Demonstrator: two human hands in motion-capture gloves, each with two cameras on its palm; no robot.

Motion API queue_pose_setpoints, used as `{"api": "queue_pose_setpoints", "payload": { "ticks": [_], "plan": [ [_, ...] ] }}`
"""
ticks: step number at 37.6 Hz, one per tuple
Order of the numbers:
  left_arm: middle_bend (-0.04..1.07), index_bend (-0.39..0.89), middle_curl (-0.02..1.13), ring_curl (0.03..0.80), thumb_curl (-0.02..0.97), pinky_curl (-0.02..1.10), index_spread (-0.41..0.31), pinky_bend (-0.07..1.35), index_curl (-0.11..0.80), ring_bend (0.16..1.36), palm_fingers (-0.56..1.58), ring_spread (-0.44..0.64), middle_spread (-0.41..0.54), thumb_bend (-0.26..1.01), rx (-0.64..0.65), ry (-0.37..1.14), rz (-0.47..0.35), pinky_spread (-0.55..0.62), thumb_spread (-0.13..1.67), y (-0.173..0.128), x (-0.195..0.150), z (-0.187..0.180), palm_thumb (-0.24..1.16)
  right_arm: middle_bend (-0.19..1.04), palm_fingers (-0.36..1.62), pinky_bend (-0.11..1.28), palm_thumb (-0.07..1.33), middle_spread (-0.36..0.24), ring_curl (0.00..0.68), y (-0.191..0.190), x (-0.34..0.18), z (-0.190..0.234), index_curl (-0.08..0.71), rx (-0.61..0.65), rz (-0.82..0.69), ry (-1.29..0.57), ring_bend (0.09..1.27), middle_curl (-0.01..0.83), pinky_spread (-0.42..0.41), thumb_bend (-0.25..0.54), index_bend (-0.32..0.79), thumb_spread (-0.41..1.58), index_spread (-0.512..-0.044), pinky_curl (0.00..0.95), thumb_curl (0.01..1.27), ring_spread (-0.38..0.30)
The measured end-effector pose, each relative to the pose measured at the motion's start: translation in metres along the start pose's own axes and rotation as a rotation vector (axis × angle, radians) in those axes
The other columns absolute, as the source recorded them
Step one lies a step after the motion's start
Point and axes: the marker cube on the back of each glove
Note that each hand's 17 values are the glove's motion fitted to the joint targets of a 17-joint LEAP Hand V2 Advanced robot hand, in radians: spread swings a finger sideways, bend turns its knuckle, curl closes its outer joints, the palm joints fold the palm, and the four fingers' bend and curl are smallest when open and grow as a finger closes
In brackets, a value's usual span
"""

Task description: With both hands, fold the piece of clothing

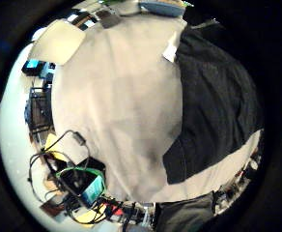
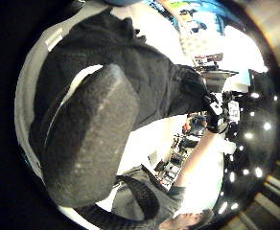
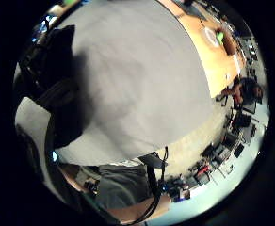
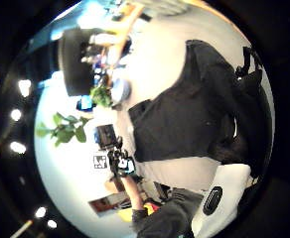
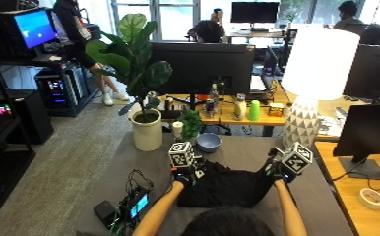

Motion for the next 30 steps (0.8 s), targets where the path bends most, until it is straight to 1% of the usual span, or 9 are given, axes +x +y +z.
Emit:
{"api": "queue_pose_setpoints", "payload": {
  "ticks": [2, 4, 9, 14, 18, 20, 22, 26, 30],
  "plan": [
    [0.17, 0.16, 0.28, 0.309, 0.201, 0.34, -0.053, 0.33, 0.369, 0.57, 0.23, 0.25, 0.134, -0.01, 0.052, 0.002, -0.023, 0.36, 1.17, 0.002, -0.004, -0.017, 0.03, 0.39, 1.22, 0.79, 1.11, -0.124, 0.480, 0.009, -0.030, -0.004, 0.250, 0.117, -0.109, -0.008, 0.68, 0.507, -0.271, 0.039, 0.14, 0.92, -0.173, 0.461, 0.47, -0.209],
    [0.16, 0.16, 0.28, 0.307, 0.201, 0.34, -0.052, 0.33, 0.368, 0.57, 0.25, 0.25, 0.134, -0.01, 0.117, 0.007, -0.039, 0.35, 1.18, 0.005, -0.007, -0.034, 0.04, 0.38, 1.21, 0.79, 1.10, -0.126, 0.479, 0.027, -0.061, 0.003, 0.259, 0.153, -0.185, -0.010, 0.67, 0.508, -0.269, 0.015, 0.14, 0.87, -0.174, 0.462, 0.49, -0.211],
    [0.17, 0.16, 0.29, 0.307, 0.201, 0.34, -0.054, 0.32, 0.365, 0.58, 0.28, 0.23, 0.123, -0.01, 0.282, 0.001, -0.093, 0.32, 1.19, 0.004, -0.020, -0.064, 0.04, 0.41, 1.22, 0.79, 1.09, -0.128, 0.478, 0.075, -0.126, 0.069, 0.272, 0.072, -0.312, 0.008, 0.66, 0.518, -0.268, -0.017, 0.13, 0.76, -0.177, 0.466, 0.53, -0.213],
    [0.17, 0.16, 0.29, 0.305, 0.198, 0.34, -0.055, 0.32, 0.364, 0.57, 0.32, 0.21, 0.110, -0.02, 0.188, 0.135, -0.023, 0.30, 1.20, -0.028, -0.036, -0.044, 0.03, 0.41, 1.21, 0.79, 1.08, -0.124, 0.480, 0.123, -0.187, 0.148, 0.281, -0.049, -0.426, 0.028, 0.65, 0.522, -0.269, -0.024, 0.13, 0.68, -0.178, 0.468, 0.56, -0.213],
    [0.17, 0.16, 0.30, 0.306, 0.196, 0.34, -0.055, 0.32, 0.364, 0.57, 0.34, 0.20, 0.106, -0.01, 0.165, 0.149, -0.018, 0.28, 1.21, -0.025, -0.043, -0.041, 0.03, 0.42, 1.19, 0.79, 1.07, -0.123, 0.486, 0.158, -0.225, 0.212, 0.269, -0.189, -0.513, -0.009, 0.67, 0.527, -0.270, -0.028, 0.08, 0.63, -0.186, 0.470, 0.58, -0.214],
    [0.17, 0.16, 0.30, 0.306, 0.196, 0.34, -0.055, 0.31, 0.364, 0.57, 0.34, 0.20, 0.104, -0.01, 0.159, 0.144, -0.018, 0.27, 1.22, -0.022, -0.047, -0.039, 0.03, 0.39, 1.10, 0.82, 1.04, -0.115, 0.485, 0.170, -0.232, 0.235, 0.243, -0.221, -0.528, -0.046, 0.68, 0.517, -0.275, -0.044, 0.02, 0.64, -0.187, 0.473, 0.58, -0.211],
    [0.17, 0.16, 0.30, 0.307, 0.195, 0.34, -0.055, 0.31, 0.364, 0.56, 0.34, 0.19, 0.103, -0.01, 0.153, 0.144, -0.019, 0.26, 1.22, -0.021, -0.052, -0.036, 0.03, 0.33, 1.03, 0.84, 0.99, -0.093, 0.484, 0.179, -0.234, 0.246, 0.223, -0.208, -0.534, -0.066, 0.68, 0.500, -0.270, -0.048, 0.00, 0.73, -0.184, 0.474, 0.57, -0.203],
    [0.17, 0.16, 0.30, 0.306, 0.195, 0.35, -0.055, 0.31, 0.362, 0.56, 0.35, 0.19, 0.101, -0.01, 0.144, 0.154, -0.020, 0.26, 1.22, -0.016, -0.054, -0.033, 0.03, 0.32, 1.01, 0.81, 0.94, -0.077, 0.488, 0.185, -0.236, 0.248, 0.203, -0.169, -0.583, -0.034, 0.69, 0.497, -0.256, -0.037, 0.02, 0.84, -0.184, 0.473, 0.56, -0.193],
    [0.16, 0.16, 0.30, 0.307, 0.195, 0.35, -0.056, 0.31, 0.360, 0.56, 0.36, 0.19, 0.100, -0.01, 0.180, 0.137, -0.039, 0.25, 1.22, -0.003, -0.050, -0.040, 0.02, 0.31, 1.04, 0.78, 0.91, -0.072, 0.479, 0.192, -0.236, 0.235, 0.191, -0.256, -0.628, -0.021, 0.68, 0.490, -0.244, -0.023, 0.05, 0.94, -0.182, 0.464, 0.54, -0.184]
  ]
}}
